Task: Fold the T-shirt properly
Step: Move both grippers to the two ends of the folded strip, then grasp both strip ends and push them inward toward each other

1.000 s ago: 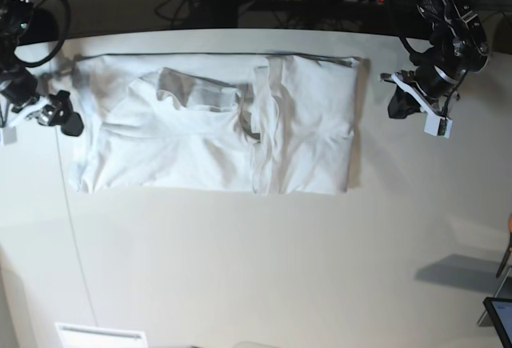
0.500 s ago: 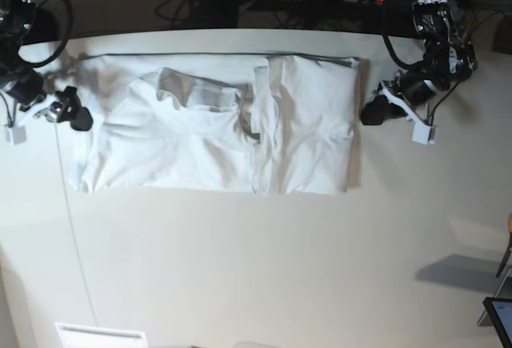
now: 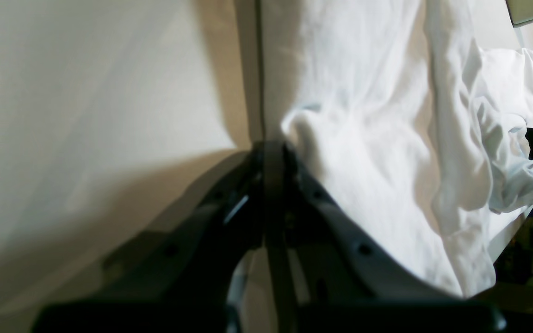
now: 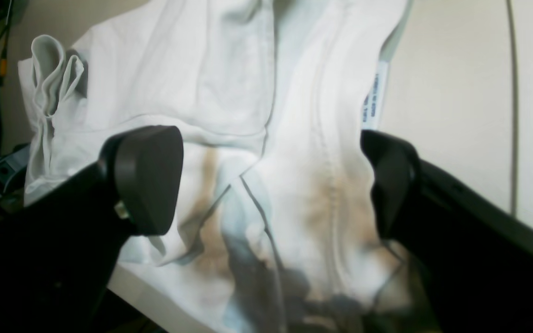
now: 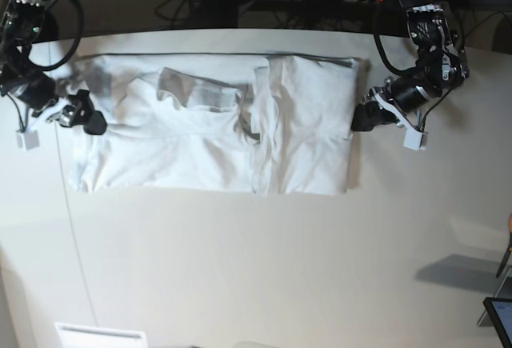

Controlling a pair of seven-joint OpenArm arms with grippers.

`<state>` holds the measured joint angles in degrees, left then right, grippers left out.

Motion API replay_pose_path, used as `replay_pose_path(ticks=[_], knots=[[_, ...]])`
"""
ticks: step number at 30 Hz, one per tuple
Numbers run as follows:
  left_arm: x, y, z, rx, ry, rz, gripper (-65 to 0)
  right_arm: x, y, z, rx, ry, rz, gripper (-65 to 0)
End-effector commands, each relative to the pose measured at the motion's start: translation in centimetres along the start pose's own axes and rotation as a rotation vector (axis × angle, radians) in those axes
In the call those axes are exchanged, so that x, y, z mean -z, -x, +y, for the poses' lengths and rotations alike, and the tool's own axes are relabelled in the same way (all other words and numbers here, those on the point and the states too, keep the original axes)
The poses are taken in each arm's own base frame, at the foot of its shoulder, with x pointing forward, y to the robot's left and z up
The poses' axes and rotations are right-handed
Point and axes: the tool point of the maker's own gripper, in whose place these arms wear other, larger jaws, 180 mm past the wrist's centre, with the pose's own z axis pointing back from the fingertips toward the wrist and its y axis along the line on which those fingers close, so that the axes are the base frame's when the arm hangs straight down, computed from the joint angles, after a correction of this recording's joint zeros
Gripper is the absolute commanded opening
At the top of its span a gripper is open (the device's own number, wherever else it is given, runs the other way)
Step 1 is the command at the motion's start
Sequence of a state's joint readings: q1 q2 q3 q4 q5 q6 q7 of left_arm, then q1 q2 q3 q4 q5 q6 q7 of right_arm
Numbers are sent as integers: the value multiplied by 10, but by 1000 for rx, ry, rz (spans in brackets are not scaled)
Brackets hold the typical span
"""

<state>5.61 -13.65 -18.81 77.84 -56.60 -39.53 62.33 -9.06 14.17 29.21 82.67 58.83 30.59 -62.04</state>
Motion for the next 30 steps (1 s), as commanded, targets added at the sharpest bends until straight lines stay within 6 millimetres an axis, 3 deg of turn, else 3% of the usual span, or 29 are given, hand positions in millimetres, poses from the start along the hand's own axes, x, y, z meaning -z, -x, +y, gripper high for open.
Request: replay_pose_path(ticks=[1, 5, 13, 15, 18, 21, 25, 30], knots=[[-3, -3, 1, 29, -6, 11, -650, -3, -10, 4, -22, -10, -24, -110], [-3, -3, 1, 29, -6, 11, -650, 7, -1, 14, -41, -39, 17, -197], [-2, -4, 1, 28, -6, 10, -650, 11, 4, 18, -34, -48, 36, -290], [-2, -4, 1, 28, -6, 10, -650, 11, 4, 18, -34, -48, 36, -409], [1, -1, -3, 32, 4, 19, -650, 10, 2, 17, -35, -44, 32, -647], [12, -1, -15, 57, 40, 43, -650, 9, 1, 15, -21, -32, 31, -624], [23, 2, -29, 69, 78, 59, -650, 7, -2, 14, 12, -7, 22, -649], [30, -1, -36, 79, 89, 58, -650, -7, -25, 33, -44, 14, -38, -647]])
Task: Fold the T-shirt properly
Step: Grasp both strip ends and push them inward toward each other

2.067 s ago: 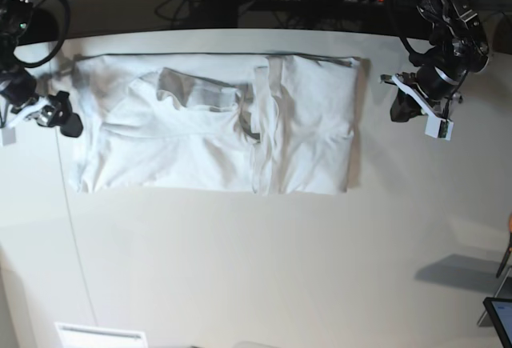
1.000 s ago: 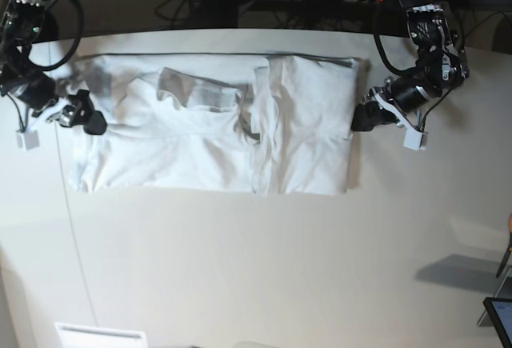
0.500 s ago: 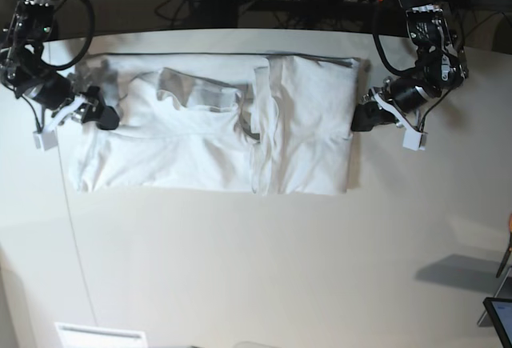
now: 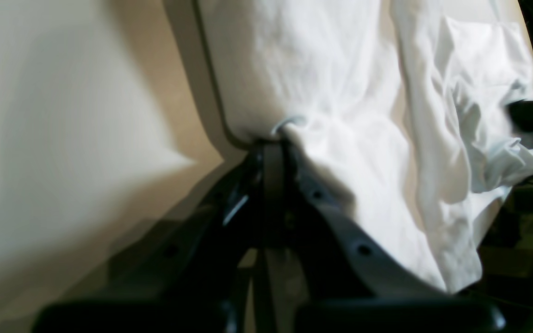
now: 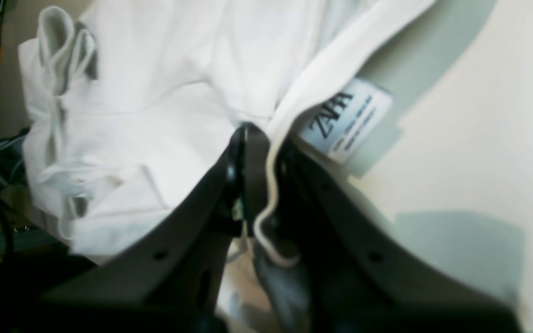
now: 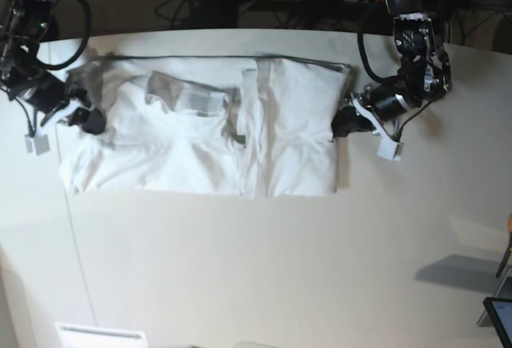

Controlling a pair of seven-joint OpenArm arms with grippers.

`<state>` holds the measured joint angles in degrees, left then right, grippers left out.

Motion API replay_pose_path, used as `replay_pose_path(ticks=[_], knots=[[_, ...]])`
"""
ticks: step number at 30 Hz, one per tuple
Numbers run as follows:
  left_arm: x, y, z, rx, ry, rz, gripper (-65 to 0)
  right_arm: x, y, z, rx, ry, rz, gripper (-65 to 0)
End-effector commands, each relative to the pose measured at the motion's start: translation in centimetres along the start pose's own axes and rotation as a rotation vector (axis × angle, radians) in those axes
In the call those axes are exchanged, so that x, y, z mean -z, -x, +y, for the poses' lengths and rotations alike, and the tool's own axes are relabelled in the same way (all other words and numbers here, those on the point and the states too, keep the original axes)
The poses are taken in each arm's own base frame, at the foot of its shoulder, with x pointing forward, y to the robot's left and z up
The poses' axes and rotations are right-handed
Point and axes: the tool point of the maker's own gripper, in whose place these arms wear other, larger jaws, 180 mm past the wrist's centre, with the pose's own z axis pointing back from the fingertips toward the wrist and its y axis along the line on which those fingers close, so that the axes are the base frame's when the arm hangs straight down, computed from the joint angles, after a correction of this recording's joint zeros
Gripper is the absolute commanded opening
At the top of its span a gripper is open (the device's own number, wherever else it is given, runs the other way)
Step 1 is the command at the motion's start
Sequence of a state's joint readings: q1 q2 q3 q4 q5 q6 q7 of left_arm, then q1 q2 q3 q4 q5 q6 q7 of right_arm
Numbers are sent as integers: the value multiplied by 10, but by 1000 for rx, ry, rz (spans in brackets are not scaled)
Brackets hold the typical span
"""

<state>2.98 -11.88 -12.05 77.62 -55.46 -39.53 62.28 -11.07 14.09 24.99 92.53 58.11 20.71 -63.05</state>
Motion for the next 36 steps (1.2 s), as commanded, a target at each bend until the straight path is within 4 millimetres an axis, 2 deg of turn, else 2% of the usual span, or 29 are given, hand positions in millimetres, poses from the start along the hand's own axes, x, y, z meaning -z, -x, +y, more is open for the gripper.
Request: replay_pose_path(ticks=[1, 6, 10, 12, 15, 19, 22, 31, 36], knots=[[-1, -3, 0, 33, -7, 11, -650, -9, -25, 6, -25, 5, -67, -647], [5, 2, -3, 35, -15, 25, -650, -23, -41, 22, -77, 84, -115, -647], [10, 1, -7, 28, -2, 18, -650, -31, -43, 26, -57, 126, -121, -647], [13, -5, -10, 34, 7, 11, -650, -34, -44, 29, -51, 130, -119, -647], [27, -8, -27, 76, 53, 38, -650, -38, -49, 36, -48, 134, -136, -647], [43, -8, -49, 107, 108, 57, -650, -27, -42, 51, -36, 110, -104, -647], [48, -7, -56, 102, 126, 54, -650, -19, -40, 61, -41, 87, -105, -647], [48, -9, -55, 98, 122, 46, -650, 8, -30, 73, -130, 176, -96, -647], [48, -15, -55, 118, 122, 47, -650, 9, -35, 75, -201, 224, -135, -647]])
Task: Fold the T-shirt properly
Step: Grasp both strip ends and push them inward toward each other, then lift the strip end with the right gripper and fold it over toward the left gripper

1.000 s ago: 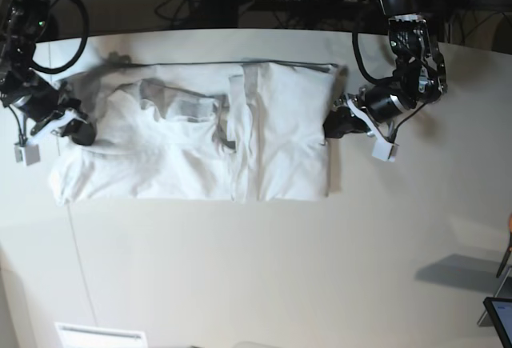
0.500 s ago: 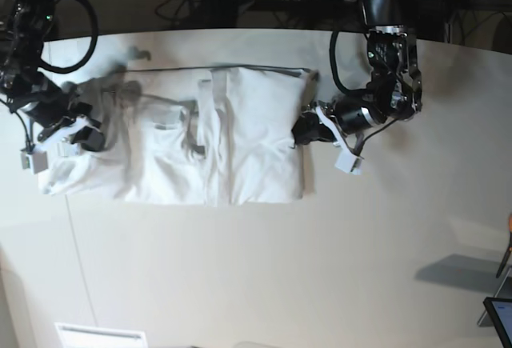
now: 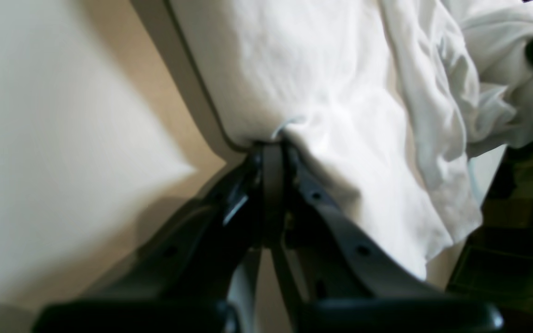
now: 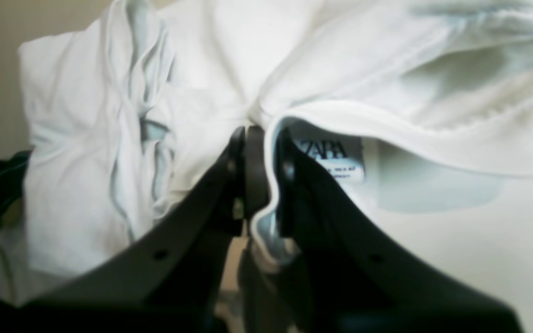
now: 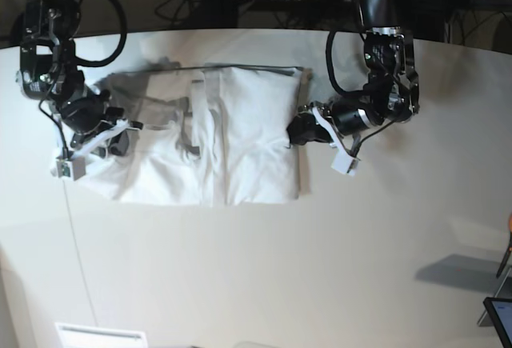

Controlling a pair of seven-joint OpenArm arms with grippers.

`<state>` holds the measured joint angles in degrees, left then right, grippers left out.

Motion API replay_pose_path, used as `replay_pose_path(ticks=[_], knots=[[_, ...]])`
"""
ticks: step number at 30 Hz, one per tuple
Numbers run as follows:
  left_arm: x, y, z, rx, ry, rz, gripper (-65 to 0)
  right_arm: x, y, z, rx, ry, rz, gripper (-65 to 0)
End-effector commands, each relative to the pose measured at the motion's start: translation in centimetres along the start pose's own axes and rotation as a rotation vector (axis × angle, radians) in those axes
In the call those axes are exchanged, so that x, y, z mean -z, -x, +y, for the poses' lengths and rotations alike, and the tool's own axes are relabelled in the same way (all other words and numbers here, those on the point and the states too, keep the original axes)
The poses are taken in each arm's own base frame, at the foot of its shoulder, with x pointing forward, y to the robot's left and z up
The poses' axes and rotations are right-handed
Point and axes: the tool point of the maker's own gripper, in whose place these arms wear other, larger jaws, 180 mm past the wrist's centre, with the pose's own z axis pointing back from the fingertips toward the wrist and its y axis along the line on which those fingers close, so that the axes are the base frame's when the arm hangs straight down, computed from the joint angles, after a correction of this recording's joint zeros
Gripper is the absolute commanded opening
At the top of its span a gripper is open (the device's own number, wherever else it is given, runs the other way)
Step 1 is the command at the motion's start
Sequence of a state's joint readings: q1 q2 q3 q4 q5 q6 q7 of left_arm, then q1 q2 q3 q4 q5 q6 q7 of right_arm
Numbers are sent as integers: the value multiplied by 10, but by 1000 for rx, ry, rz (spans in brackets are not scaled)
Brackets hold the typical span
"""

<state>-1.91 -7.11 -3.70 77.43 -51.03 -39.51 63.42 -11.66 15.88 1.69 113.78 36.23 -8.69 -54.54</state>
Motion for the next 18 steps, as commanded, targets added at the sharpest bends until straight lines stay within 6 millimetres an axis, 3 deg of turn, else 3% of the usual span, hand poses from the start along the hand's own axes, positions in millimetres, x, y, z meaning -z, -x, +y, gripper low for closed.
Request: replay_pose_path(ticks=[1, 8, 18], knots=[[-3, -13, -2, 20, 10, -32, -650, -4, -17, 2, -22, 0, -64, -647], [4, -5, 9, -33, 11, -6, -650, -7, -31, -11, -90, 84, -153, -647], [10, 5, 14, 35, -61, 66, -650, -18, -47, -8, -165, 90, -333, -649]])
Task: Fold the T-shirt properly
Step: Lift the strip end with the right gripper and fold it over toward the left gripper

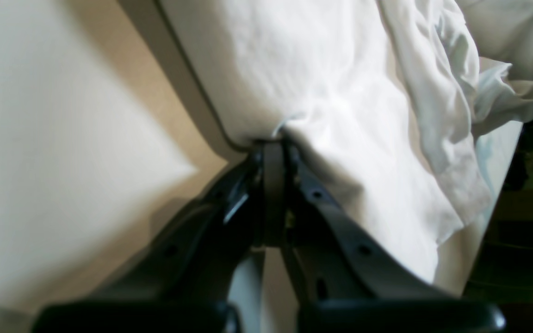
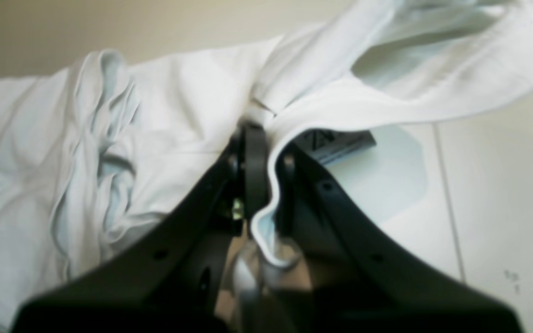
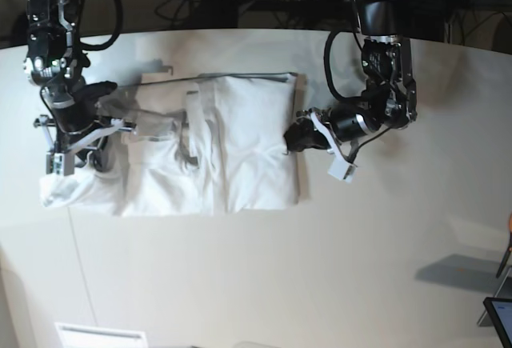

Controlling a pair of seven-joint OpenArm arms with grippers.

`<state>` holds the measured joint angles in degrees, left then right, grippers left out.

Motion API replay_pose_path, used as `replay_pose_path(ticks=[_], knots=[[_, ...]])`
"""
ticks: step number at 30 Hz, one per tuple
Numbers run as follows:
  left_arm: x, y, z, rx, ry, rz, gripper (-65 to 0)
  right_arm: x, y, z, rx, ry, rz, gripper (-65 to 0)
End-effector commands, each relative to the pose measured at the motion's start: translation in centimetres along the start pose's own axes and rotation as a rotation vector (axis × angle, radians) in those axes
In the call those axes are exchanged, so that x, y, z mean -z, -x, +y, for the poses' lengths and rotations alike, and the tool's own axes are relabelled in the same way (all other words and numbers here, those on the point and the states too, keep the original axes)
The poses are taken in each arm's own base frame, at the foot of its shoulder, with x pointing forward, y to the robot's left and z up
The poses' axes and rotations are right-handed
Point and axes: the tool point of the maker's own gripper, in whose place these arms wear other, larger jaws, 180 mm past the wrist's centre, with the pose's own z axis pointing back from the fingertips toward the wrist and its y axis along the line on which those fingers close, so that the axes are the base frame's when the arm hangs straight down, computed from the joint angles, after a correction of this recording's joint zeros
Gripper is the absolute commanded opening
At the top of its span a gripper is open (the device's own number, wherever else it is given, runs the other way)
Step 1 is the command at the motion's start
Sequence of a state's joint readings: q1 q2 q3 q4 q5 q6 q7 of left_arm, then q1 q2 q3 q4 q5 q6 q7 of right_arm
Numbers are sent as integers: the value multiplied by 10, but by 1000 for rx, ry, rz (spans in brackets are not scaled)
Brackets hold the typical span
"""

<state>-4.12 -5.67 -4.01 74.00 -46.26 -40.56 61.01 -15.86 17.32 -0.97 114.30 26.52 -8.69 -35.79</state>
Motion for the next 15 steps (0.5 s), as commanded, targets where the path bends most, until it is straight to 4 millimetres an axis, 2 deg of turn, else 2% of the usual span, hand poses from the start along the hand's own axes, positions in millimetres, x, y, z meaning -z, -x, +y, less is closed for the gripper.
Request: replay_pose_path(ticks=[1, 4, 8, 15], knots=[[0, 9, 6, 24, -40, 67, -650, -3, -20, 3, -13, -15, -78, -649], [7, 11, -2, 37, -24, 82, -650, -3, -23, 14, -40, -57, -97, -649], [21, 3, -19, 91, 20, 101, -650, -5, -33, 19, -86, -81, -155, -649], [29, -7, -29, 108, 43, 90, -650, -3, -40, 26, -135, -102, -178, -649]])
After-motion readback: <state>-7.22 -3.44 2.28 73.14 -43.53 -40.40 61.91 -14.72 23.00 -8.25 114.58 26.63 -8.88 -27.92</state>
